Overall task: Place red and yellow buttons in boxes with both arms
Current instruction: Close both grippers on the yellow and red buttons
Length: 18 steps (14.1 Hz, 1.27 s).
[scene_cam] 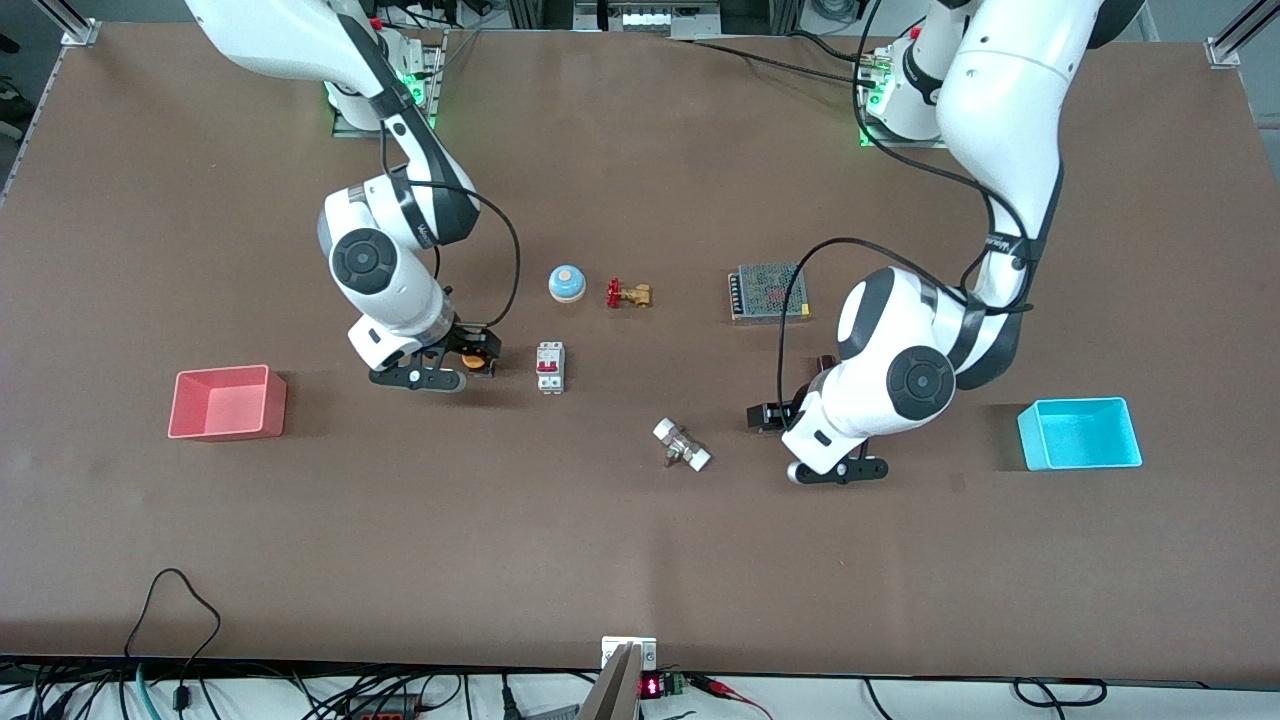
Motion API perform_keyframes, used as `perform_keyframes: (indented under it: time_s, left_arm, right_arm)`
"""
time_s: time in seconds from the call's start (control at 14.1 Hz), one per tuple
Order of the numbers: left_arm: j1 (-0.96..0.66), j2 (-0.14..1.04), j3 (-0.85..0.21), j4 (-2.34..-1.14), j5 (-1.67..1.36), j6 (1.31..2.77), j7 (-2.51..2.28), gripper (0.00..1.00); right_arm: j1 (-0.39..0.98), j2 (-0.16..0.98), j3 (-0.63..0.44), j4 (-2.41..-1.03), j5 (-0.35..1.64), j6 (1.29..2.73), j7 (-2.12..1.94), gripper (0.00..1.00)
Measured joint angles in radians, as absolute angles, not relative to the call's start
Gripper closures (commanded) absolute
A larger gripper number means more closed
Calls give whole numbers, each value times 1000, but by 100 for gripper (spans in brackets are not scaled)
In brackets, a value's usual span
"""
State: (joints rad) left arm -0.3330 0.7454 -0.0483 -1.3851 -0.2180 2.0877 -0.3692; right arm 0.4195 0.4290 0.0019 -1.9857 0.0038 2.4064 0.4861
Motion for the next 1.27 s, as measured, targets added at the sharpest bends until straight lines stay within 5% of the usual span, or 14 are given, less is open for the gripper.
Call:
perform_keyframes:
  time_s: [0.21,0.42,0.85,0.99,1.27]
  left_arm:
    - [-338,766,-48,-1399,-218,2127,-369,0]
    - [-355,772,-48,-1442,-218,2179,-369,0]
    - [-359,774,-44,-1503,-218,2221,-370,3]
    - [-359,774,-44,-1504,-218,2222,-370,18]
    - [-359,774,-43,-1504,-218,2223,-370,83]
  right_arm:
    - [426,439,2,-1972,1,2408,487,0]
    - [426,462,1,-1972,-25,2410,487,14]
    - [427,482,2,-1968,-31,2424,487,65]
    - [427,484,2,-1968,-31,2424,487,79]
    - [428,487,3,-1966,-31,2424,487,95]
